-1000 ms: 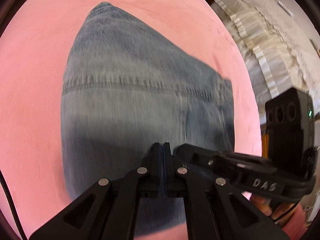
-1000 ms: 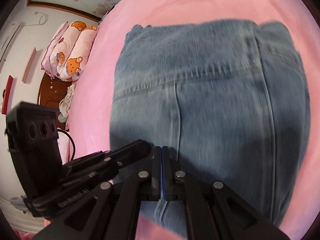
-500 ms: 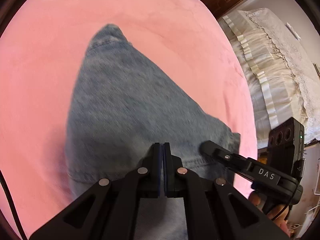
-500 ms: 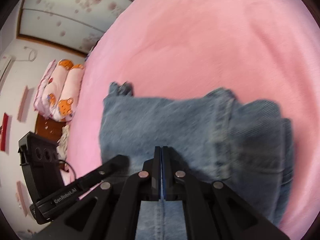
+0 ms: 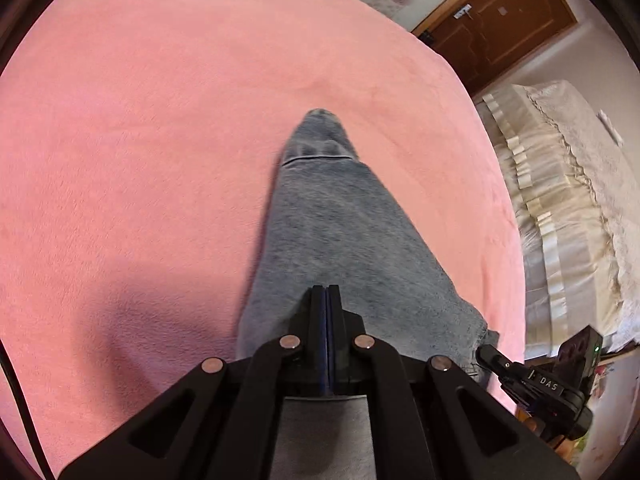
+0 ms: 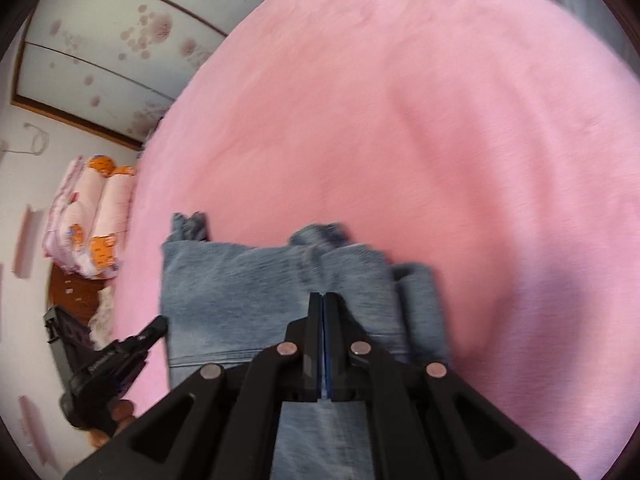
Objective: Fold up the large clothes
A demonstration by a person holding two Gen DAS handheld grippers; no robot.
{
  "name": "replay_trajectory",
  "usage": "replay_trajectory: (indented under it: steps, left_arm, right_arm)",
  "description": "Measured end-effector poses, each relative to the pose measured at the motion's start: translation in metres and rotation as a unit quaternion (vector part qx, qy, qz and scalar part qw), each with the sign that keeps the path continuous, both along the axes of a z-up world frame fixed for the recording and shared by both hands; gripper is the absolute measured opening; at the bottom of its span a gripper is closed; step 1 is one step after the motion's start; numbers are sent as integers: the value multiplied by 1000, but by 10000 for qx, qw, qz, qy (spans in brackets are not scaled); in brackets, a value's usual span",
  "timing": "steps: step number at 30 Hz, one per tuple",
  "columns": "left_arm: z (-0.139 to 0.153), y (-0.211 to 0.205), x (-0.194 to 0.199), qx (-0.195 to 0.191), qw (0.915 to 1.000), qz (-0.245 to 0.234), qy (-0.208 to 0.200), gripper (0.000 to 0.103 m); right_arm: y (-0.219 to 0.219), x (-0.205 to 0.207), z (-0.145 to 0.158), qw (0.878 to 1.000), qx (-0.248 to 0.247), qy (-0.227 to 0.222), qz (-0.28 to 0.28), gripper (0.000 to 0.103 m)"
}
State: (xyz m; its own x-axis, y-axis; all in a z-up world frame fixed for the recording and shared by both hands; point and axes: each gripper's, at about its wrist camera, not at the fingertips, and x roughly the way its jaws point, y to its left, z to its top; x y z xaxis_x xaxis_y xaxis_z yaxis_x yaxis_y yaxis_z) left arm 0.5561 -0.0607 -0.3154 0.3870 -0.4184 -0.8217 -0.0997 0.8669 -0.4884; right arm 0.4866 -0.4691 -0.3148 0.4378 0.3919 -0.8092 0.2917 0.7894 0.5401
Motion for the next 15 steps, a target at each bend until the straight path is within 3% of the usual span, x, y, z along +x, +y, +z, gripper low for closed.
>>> replay_trajectory:
  steps: [3, 10, 15]
  left_arm:
    - [5, 6, 0, 247, 9997, -53, -30, 0]
    - [22, 16, -12, 525, 9986, 48, 25, 0]
    - [35, 6, -33, 694, 9975, -137, 29, 1]
  right_arm:
    - [-12, -4, 0, 9997, 185, 45, -158, 0]
    - [-6, -11, 22, 9994, -335, 108, -20, 0]
    - [8, -26, 34, 9991, -359, 93, 227, 0]
